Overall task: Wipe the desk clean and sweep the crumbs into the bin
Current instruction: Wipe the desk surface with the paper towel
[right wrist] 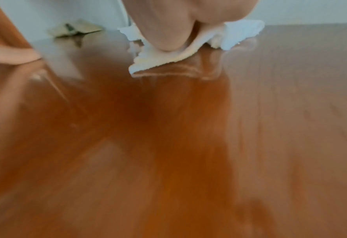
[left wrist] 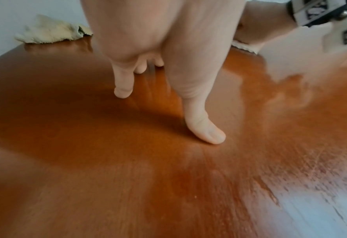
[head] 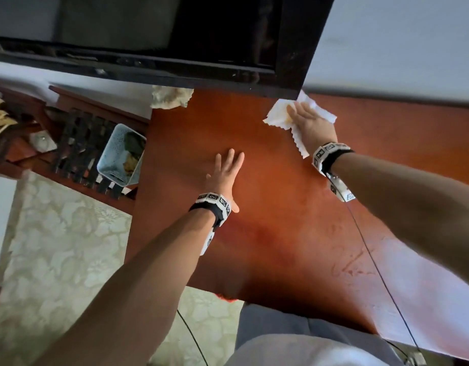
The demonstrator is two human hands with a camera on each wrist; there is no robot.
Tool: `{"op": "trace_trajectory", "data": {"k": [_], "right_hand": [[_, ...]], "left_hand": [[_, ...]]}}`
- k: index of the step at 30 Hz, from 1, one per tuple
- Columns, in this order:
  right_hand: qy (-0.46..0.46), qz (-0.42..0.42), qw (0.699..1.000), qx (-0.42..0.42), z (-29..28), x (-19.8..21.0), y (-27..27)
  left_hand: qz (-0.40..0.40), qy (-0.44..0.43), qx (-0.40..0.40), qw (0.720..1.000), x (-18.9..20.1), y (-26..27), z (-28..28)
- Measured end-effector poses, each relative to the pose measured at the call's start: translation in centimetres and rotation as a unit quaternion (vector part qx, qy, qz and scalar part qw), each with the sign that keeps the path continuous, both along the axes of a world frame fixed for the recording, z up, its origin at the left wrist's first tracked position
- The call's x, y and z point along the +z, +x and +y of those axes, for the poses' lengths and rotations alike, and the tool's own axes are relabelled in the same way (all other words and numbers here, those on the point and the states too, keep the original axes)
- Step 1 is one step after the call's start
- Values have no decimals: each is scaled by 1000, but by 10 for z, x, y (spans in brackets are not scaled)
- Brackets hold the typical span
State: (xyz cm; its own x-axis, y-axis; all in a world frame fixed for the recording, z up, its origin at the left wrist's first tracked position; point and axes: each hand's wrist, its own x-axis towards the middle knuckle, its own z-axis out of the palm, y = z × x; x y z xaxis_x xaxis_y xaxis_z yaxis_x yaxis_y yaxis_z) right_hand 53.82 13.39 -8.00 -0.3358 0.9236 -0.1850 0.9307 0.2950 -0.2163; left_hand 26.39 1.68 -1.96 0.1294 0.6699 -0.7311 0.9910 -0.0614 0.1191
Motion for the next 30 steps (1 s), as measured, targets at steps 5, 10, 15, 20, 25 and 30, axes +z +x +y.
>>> {"op": "trace_trajectory", "data": {"k": [5, 10, 15, 20, 25, 30], "right_hand": [[0, -31, 999, -42, 57, 17, -1], [-7, -32, 999, -20, 29, 12, -2], [-17, -28, 995, 94, -56, 6, 14], [-13, 9, 989, 148, -161, -3, 24], [-20, 63, 966, 251, -265, 3, -1], [-34, 81, 911, 403, -370, -2, -40]], "left_hand": [[-2, -1, 10, 1000, -3, -2, 1], [1, 2, 12, 1000, -3, -1, 0], [2, -3, 16, 1000, 1, 0, 1], [-2, 9, 9, 1000, 6, 1, -3], [-23, 100, 2, 995, 9, -2, -37], [-77, 108, 21, 991, 0, -4, -96]]}}
